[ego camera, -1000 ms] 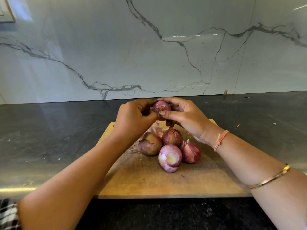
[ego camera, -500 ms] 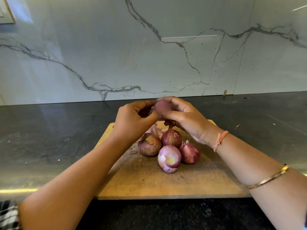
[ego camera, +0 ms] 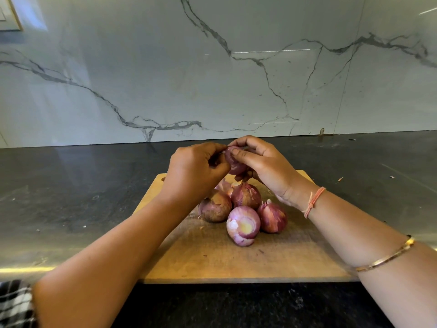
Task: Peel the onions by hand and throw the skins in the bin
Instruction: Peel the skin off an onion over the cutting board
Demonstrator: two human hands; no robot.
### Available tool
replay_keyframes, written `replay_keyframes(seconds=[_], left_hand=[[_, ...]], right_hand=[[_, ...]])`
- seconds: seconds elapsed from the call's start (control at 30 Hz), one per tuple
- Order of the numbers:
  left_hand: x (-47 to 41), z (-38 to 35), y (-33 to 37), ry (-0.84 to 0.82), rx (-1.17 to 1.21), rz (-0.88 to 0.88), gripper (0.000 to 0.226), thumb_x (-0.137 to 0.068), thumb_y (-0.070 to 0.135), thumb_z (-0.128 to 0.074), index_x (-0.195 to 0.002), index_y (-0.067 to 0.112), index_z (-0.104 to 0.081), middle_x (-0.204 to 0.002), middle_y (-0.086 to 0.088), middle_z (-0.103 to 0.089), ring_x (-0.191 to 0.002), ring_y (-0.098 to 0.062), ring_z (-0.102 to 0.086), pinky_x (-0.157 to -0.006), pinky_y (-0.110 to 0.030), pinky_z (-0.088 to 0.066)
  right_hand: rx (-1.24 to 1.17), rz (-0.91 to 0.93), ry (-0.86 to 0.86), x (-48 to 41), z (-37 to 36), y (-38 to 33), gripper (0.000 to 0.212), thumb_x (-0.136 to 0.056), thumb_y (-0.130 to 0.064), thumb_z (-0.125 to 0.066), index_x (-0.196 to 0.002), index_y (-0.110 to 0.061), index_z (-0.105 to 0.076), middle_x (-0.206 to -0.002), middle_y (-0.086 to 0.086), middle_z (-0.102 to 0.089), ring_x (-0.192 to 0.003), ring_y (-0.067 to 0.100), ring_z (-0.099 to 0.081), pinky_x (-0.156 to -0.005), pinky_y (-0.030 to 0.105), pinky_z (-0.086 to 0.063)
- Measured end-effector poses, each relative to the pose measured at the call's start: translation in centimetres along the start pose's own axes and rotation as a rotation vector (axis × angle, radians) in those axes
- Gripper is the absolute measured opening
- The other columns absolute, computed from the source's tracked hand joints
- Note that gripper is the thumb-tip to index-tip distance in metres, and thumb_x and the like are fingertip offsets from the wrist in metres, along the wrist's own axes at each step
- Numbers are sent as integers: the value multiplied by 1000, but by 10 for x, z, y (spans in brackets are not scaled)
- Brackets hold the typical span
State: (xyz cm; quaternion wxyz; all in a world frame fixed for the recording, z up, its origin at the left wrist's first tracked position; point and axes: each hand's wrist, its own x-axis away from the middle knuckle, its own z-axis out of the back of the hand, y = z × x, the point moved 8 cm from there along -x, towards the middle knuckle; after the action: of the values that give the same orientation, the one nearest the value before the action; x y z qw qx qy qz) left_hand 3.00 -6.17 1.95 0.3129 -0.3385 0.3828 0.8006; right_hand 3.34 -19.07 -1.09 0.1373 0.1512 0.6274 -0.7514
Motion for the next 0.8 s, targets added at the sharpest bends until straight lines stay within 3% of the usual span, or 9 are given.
replay_keyframes(seconds=[0.23, 0.33, 0.4, 0.47, 0.63, 0.7, 0.8], left_hand=[[0, 1, -2, 30, 32, 30, 17, -83, 13, -67, -97, 15, -76, -75, 1, -73, -70, -9, -64, -63, -21, -51], [-2, 5, -11, 58, 70, 114, 18, -83, 9, -66, -97, 13, -76, -81, 2, -73, -73, -3, -63, -67, -14, -50], [-3, 6, -17, 55, 84, 157, 19, -83, 8, -65, -98, 13, -75, -85, 2, -73, -76, -4, -64, -72, -16, -52], [-3, 4, -20, 35, 97, 184, 19, -83, 9, -65, -98, 13, -75, -85, 2, -73, -79, -6, -66, -75, -21, -54], [-3, 2, -26, 18, 82, 227, 19, -84, 11, -65, -100, 14, -75, -84, 3, -72, -79, -8, -66, -76, -26, -55], [-3, 2, -27, 7, 84, 236, 21, -84, 12, -65, -101, 16, -74, -84, 5, -71, -76, -4, -64, -74, -22, -54], [-2, -1, -29, -33, 73, 243, 20, -85, 11, -63, -101, 18, -73, -77, 10, -67, -68, -1, -60, -65, -14, -50]], right_hand=[[-31, 12, -42, -1, -4, 1, 12, -98, -10, -48, -94, -18, -56, -90, 10, -57, -75, 17, -57, -63, 27, -47], [-54, 26, -63, -2, -7, 1, 10, -98, -11, -48, -95, -19, -54, -94, 9, -57, -83, 20, -56, -73, 31, -46], [-68, 34, -61, -2, -7, -1, 6, -89, -22, -52, -94, -20, -53, -92, 7, -56, -79, 18, -55, -68, 28, -45], [-65, 32, -55, -1, -6, -2, 15, -82, -27, -50, -94, -21, -53, -89, 5, -56, -71, 13, -55, -60, 23, -43], [-127, 42, -59, -2, -3, -2, 10, -88, -20, -51, -98, -22, -53, -89, 3, -56, -69, 13, -58, -58, 21, -43], [-168, 37, -54, -3, -2, -1, 14, -85, -21, -51, -99, -23, -55, -90, 2, -56, -72, 12, -58, -61, 22, -45], [-216, 44, -55, -3, -2, -1, 24, -98, -6, -42, -104, -23, -58, -93, 1, -60, -73, 12, -61, -67, 26, -46]])
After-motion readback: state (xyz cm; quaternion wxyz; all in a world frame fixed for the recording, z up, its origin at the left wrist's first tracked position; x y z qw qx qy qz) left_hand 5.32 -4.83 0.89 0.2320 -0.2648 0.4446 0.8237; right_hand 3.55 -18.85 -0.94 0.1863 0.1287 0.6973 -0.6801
